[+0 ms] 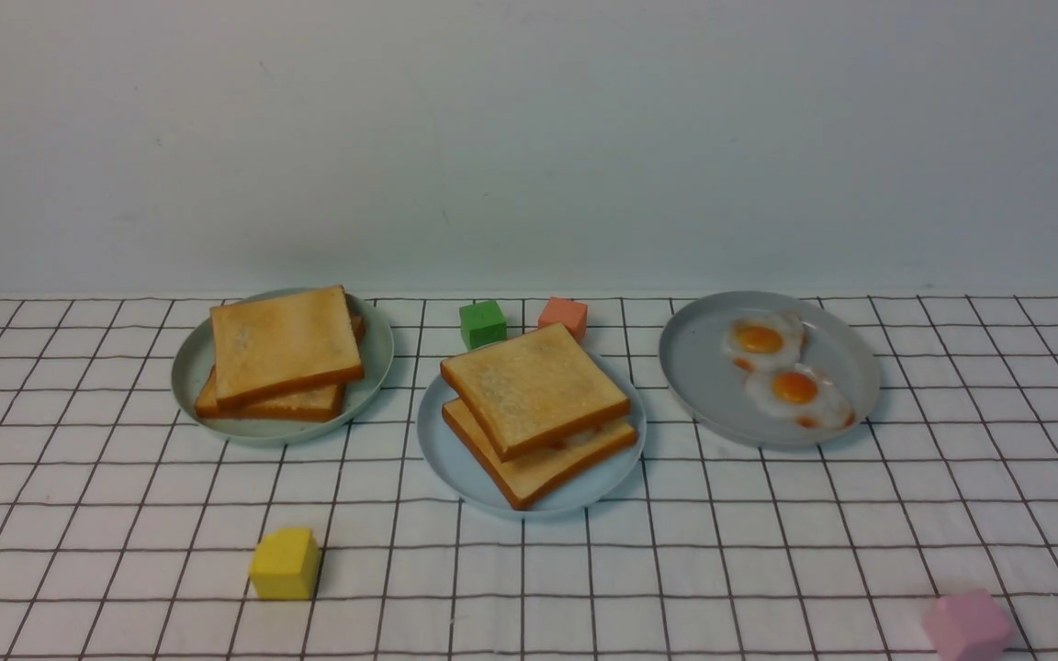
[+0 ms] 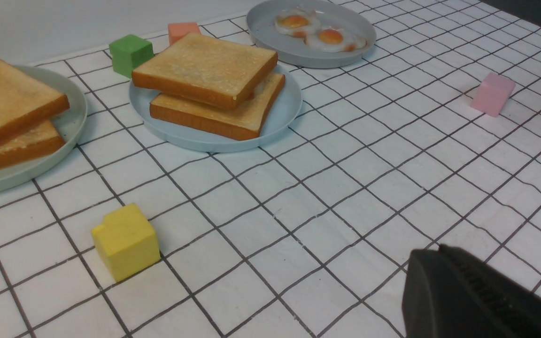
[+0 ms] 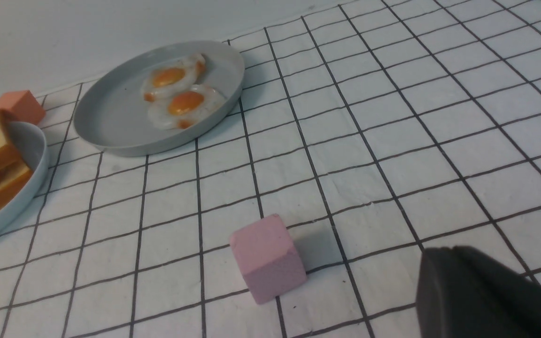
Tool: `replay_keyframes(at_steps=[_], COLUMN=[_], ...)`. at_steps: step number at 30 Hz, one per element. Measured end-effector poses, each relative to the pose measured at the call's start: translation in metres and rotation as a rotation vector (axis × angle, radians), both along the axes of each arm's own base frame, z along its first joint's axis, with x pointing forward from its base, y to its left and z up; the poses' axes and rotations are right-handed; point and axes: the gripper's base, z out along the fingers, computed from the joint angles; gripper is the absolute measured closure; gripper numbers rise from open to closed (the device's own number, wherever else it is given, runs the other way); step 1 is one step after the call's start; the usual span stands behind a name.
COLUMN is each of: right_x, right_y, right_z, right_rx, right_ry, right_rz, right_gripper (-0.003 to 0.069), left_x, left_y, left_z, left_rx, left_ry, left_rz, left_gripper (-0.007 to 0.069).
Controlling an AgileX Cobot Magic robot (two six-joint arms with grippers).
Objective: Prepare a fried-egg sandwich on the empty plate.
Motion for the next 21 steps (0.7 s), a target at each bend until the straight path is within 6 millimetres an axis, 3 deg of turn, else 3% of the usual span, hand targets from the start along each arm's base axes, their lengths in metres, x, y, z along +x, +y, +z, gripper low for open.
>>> replay_keyframes(at_steps=[21], right_x=[0.0], right_y=[0.0], right_z=[0.0], right_rx=[0.003], right_ry=[0.0], right_rz=[-0.001], right_gripper=[0.0598], left_x=[0.001], left_y=[0.0005], left_z=[0.0006], left_rx=[0.015], left_ry=[-0.029], left_rz=[0.004], left_gripper=[0.0603])
